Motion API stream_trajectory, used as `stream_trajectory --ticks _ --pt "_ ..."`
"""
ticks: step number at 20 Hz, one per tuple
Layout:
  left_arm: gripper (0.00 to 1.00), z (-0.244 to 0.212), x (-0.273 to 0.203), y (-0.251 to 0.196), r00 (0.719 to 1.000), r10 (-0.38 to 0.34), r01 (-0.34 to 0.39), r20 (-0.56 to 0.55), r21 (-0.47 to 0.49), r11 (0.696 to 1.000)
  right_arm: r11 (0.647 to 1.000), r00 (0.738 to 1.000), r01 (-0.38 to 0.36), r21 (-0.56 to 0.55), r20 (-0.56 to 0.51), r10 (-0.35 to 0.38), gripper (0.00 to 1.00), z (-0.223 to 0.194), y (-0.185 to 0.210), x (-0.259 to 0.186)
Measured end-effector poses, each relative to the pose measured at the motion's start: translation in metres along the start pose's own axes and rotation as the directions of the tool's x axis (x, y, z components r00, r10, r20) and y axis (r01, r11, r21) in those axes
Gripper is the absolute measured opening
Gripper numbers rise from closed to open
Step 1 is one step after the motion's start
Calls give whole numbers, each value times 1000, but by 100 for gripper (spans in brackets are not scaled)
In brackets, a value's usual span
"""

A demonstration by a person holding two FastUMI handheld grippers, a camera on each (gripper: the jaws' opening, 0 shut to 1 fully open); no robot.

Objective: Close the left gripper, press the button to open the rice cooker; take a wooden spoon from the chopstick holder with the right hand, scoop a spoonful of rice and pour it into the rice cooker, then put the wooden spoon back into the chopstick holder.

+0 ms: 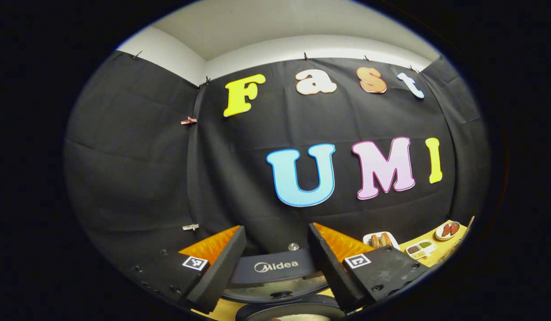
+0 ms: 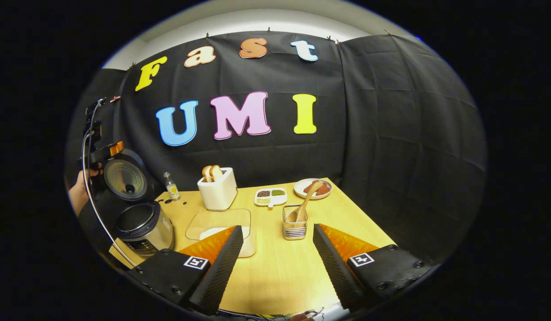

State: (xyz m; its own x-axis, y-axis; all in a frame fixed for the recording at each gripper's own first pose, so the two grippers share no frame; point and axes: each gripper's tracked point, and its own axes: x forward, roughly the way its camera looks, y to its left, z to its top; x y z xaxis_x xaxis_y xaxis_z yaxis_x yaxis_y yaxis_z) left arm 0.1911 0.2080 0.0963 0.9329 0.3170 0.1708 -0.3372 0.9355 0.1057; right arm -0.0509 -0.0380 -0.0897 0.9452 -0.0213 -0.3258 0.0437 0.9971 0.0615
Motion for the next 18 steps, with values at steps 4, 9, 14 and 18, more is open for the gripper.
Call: stream_trajectory --ticks 4,9,14,18 --pt "96 -11 -28 -9 996 -9 5 -89 -39 999 1000 1000 2 2 -23 -2 99 -10 5 0" --pt "97 -37 -78 -24 969 -32 8 -245 -99 995 998 1000 11 54 -28 -9 99 -16 4 8" --pt "97 -84 -134 -41 917 -52 -5 -395 -142 990 998 997 -45 49 -64 48 99 -34 21 5" --pt "98 -129 -165 -51 875 -60 -14 -481 -148 989 997 995 -69 34 -71 71 99 -42 26 -4"
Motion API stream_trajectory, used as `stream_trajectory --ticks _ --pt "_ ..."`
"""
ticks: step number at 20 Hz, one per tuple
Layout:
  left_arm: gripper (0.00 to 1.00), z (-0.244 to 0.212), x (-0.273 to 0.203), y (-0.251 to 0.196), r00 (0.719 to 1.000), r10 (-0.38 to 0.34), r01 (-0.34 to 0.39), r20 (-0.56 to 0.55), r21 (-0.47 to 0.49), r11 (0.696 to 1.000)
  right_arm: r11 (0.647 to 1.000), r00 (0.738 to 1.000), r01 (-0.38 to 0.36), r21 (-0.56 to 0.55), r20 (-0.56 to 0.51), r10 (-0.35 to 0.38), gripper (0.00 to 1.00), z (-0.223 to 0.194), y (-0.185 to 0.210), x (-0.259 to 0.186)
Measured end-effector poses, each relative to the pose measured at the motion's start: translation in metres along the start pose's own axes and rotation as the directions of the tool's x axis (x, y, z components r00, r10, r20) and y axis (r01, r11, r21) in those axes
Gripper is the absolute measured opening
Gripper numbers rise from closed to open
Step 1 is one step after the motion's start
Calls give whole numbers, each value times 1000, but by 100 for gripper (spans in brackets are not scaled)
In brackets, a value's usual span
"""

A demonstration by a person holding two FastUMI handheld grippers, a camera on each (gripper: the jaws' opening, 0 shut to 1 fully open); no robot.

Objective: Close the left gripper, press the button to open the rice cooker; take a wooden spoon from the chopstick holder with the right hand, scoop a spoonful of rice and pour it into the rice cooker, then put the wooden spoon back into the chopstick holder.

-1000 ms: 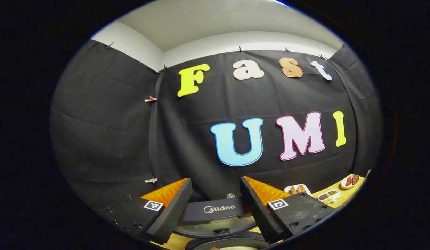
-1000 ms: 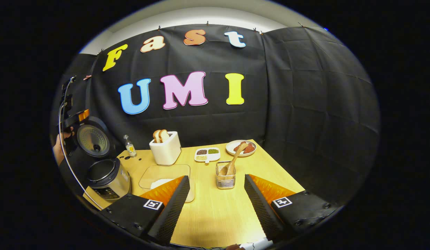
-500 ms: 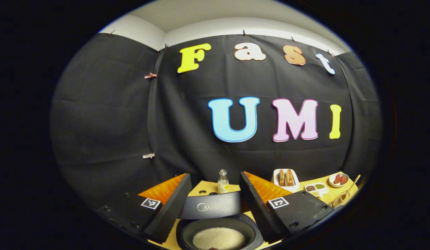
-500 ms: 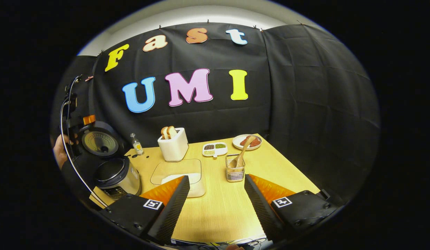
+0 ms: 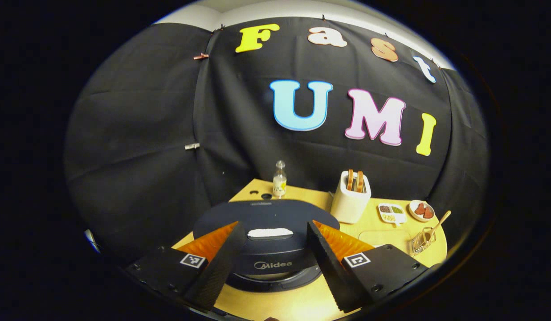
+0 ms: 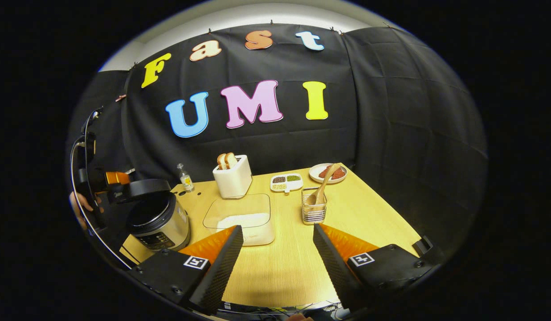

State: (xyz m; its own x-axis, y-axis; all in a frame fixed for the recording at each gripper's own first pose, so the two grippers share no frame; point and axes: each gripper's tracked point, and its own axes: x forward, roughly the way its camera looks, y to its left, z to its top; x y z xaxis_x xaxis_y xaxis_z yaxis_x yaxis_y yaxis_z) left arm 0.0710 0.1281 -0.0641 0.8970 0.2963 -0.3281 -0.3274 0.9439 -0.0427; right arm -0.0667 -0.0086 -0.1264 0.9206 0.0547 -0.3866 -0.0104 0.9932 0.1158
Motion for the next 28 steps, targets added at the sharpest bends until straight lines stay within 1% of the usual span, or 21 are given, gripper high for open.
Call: stream_trajectory --ticks 4,5,8,10,14,16,18,21,23,24,25,26,27,28 --pt "98 -50 4 -3 997 2 -1 -82 17 1000 1000 1000 14 9 -9 -14 99 -8 -5 -6" --pt "98 -58 5 -3 996 4 -2 -87 25 1000 1000 1000 24 3 -13 -23 99 -11 -7 -7" --pt "98 -64 8 -1 999 4 -2 -34 51 999 999 1000 29 -26 -8 -29 99 -15 -5 -10" --pt "98 -72 10 0 999 7 -4 -40 57 998 999 1000 23 -28 -7 -23 99 -16 -2 -11" --pt "98 -72 8 0 1000 4 -3 -6 59 998 1000 1000 15 -18 -23 -15 99 -22 3 -7" --pt "99 -74 10 -1 1000 0 1 -13 69 998 1000 1000 16 -17 -24 -17 99 -24 5 -4" --pt "98 -81 13 0 999 -6 8 -49 52 999 1000 1000 13 -17 -27 -14 99 -26 7 0" --pt "99 -78 12 -1 999 -8 11 -36 74 997 1000 1000 -3 -25 -22 2 99 -27 15 6" --pt "98 -73 9 -6 998 -45 48 -32 82 995 999 1000 -9 -32 -2 9 99 -16 16 11" --pt "99 -70 6 -7 998 -65 66 -17 87 994 999 1000 -16 -31 19 16 99 -7 17 13" --pt "98 -61 1 -7 996 -85 84 6 85 993 999 998 -23 -35 50 24 99 6 18 14" --pt "96 -48 -11 -10 993 -114 110 44 79 991 999 996 -22 -45 85 26 99 20 16 16" --pt "96 -32 -23 -14 986 -142 136 91 77 988 997 992 -22 -74 122 31 99 35 14 17" --pt "96 -16 -37 -16 976 -162 151 142 83 985 993 987 -6 -119 160 25 99 49 8 18"
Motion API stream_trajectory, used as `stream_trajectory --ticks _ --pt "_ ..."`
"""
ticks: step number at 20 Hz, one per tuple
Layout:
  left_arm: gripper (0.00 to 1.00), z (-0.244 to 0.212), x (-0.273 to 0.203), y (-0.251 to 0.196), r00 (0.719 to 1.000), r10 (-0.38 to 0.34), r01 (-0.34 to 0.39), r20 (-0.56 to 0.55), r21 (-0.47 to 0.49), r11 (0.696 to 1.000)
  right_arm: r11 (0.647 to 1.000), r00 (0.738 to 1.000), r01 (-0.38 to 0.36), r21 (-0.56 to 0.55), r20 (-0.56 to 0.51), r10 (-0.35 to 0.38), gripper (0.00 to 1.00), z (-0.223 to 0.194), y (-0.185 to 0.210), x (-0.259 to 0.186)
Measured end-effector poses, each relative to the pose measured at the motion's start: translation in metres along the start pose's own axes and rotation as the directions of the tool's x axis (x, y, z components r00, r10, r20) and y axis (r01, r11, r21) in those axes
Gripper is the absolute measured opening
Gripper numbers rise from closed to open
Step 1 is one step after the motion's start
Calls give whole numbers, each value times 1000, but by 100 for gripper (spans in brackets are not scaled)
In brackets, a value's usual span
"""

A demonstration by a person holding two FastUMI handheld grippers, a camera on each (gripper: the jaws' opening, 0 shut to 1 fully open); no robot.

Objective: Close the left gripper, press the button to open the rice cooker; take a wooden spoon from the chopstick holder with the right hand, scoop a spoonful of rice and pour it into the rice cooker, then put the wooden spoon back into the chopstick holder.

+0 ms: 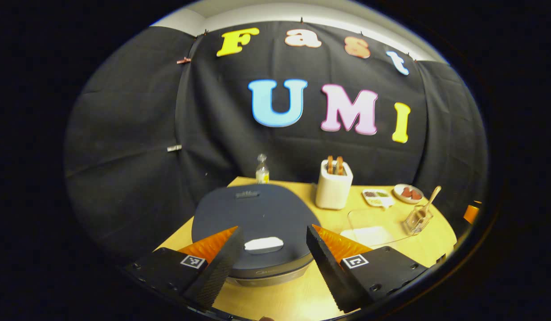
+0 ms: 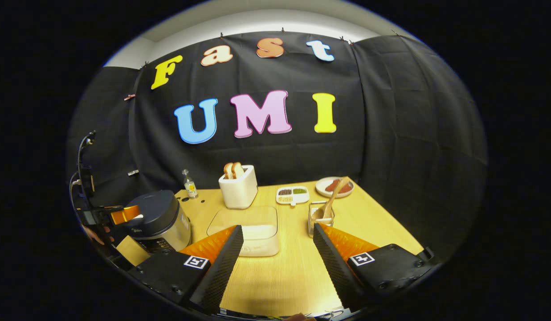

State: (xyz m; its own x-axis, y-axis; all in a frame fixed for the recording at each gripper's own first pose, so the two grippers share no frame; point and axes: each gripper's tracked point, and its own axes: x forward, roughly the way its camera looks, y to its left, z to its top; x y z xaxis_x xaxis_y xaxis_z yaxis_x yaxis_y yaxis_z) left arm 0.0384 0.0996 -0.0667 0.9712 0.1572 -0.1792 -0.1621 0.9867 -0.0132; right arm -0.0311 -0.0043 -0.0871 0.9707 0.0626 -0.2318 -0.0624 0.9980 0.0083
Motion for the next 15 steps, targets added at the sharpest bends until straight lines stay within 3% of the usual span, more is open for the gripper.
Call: stream_trajectory --ticks 3,6,10,15 --pt "96 51 -30 -11 991 -48 45 123 26 999 994 994 9 -108 105 3 98 42 -12 2" --pt "95 65 -55 -31 983 -111 106 143 48 993 996 989 -20 -91 147 33 99 65 -5 -6" --pt "93 62 -77 -48 982 -147 141 119 56 988 998 992 -52 -47 109 57 98 59 9 -15" --pt "95 70 -72 -55 979 -152 147 138 50 988 994 994 -75 -74 68 80 99 49 13 -7"
